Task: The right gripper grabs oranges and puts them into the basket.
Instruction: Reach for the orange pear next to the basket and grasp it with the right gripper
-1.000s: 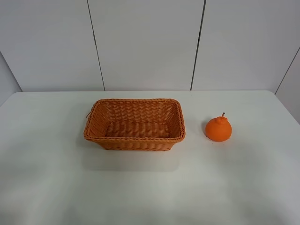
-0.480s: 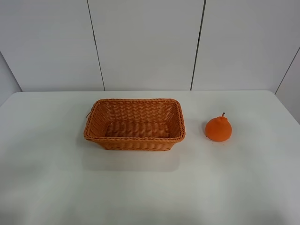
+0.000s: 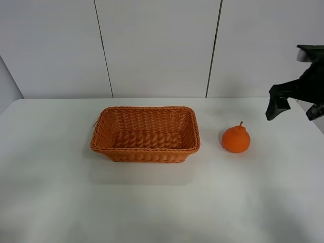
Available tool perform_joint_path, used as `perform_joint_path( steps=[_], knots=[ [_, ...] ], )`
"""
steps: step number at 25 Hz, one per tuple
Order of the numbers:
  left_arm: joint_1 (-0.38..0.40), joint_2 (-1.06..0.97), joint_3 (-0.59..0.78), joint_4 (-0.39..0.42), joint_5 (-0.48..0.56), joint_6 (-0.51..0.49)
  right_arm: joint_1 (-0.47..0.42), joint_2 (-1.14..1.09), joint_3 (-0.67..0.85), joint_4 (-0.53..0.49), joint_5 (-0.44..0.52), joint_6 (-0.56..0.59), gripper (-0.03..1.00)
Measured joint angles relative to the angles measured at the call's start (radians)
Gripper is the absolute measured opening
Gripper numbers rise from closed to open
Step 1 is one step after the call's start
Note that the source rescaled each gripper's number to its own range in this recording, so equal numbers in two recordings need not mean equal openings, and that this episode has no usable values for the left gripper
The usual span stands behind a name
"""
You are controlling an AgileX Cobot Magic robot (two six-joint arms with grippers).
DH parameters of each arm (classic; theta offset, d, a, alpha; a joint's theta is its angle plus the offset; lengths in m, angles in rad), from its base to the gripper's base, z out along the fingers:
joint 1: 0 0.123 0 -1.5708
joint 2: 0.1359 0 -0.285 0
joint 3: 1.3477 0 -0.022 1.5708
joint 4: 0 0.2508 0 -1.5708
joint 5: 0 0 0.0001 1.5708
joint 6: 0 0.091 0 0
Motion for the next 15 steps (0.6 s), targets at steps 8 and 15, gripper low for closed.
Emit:
perform_joint_path(
  steps=[8,15],
  knots=[
    [0.0,0.0,0.0,0.0,0.0,0.0,0.052,0.285,-0.218,0.029,0.03,-0.052,1.0],
    [0.0,0.0,0.0,0.0,0.0,0.0,0.121,0.375,-0.237,0.008,-0.012,-0.055,1.0]
  ],
)
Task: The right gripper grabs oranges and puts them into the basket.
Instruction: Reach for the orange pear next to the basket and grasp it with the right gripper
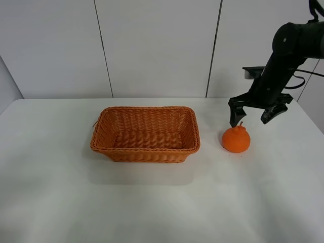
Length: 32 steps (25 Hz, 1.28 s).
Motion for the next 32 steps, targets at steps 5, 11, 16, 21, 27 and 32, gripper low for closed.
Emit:
perform_joint_path(
  steps=[5,11,16,21,27,32],
  knots=[
    [0.0,0.0,0.0,0.0,0.0,0.0,0.016,0.036,0.0,-0.003,-0.085,0.004,1.0],
    [0.0,0.0,0.0,0.0,0.0,0.0,0.016,0.099,-0.002,-0.013,-0.145,0.007,1.0],
    [0.0,0.0,0.0,0.0,0.0,0.0,0.016,0.165,-0.002,-0.017,-0.181,0.027,1.0],
    [0.0,0.0,0.0,0.0,0.0,0.0,0.016,0.188,-0.002,-0.023,-0.219,0.053,1.0],
    [0.0,0.0,0.0,0.0,0.0,0.0,0.016,0.227,-0.005,-0.023,-0.229,0.056,1.0],
    [0.0,0.0,0.0,0.0,0.0,0.0,0.016,0.245,-0.005,-0.023,-0.23,0.056,0.99]
  ],
)
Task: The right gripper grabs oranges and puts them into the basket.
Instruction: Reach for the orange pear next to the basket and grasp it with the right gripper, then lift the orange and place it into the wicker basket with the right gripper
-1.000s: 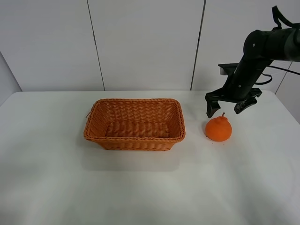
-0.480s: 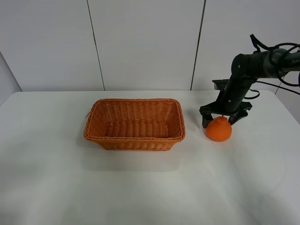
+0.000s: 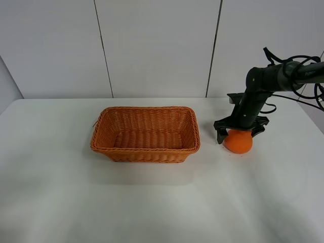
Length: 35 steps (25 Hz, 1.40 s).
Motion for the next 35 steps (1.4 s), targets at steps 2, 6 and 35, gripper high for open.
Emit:
perform_joint_path(
  steps=[2,6,35],
  knots=[
    [0.0,0.0,0.0,0.0,0.0,0.0,0.0,0.0,0.0,0.0,0.001,0.0,0.92],
    [0.0,0.0,0.0,0.0,0.0,0.0,0.0,0.0,0.0,-0.003,0.017,0.0,0.48],
    [0.0,0.0,0.0,0.0,0.0,0.0,0.072,-0.133,-0.461,-0.016,0.346,0.001,0.0]
  ],
)
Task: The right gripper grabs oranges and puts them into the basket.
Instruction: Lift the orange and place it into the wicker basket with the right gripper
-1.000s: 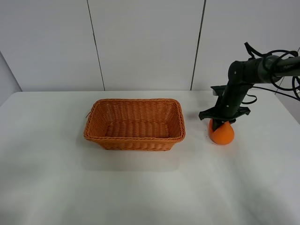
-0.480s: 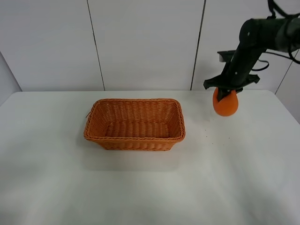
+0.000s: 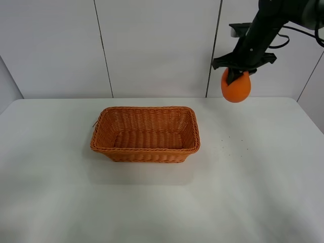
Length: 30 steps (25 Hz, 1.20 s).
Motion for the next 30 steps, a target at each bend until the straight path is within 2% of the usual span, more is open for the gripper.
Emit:
perform_joint_path(
  steps=[8,14,19,23,24,25,28,29,30],
  knots=[
    [0.0,0.0,0.0,0.0,0.0,0.0,0.238,0.003,-0.056,0.009,-0.048,0.003,0.0],
    [0.0,0.0,0.0,0.0,0.0,0.0,0.402,0.093,-0.057,0.009,-0.166,0.006,0.0],
    [0.0,0.0,0.0,0.0,0.0,0.0,0.44,0.217,-0.057,0.006,-0.292,0.008,0.0],
    [0.0,0.0,0.0,0.0,0.0,0.0,0.44,0.285,-0.057,0.006,-0.321,0.018,0.03],
    [0.0,0.0,0.0,0.0,0.0,0.0,0.44,0.295,-0.057,0.011,-0.321,0.018,0.09],
    [0.0,0.0,0.0,0.0,0.0,0.0,0.44,0.299,-0.057,0.017,-0.321,0.018,0.21],
    [0.0,0.0,0.0,0.0,0.0,0.0,0.44,0.3,-0.057,0.023,-0.317,0.018,0.7],
    [0.0,0.0,0.0,0.0,0.0,0.0,0.44,0.299,-0.057,0.023,-0.316,0.018,0.83],
    [0.0,0.0,0.0,0.0,0.0,0.0,0.44,0.297,-0.057,0.023,-0.313,0.018,0.9]
  ],
)
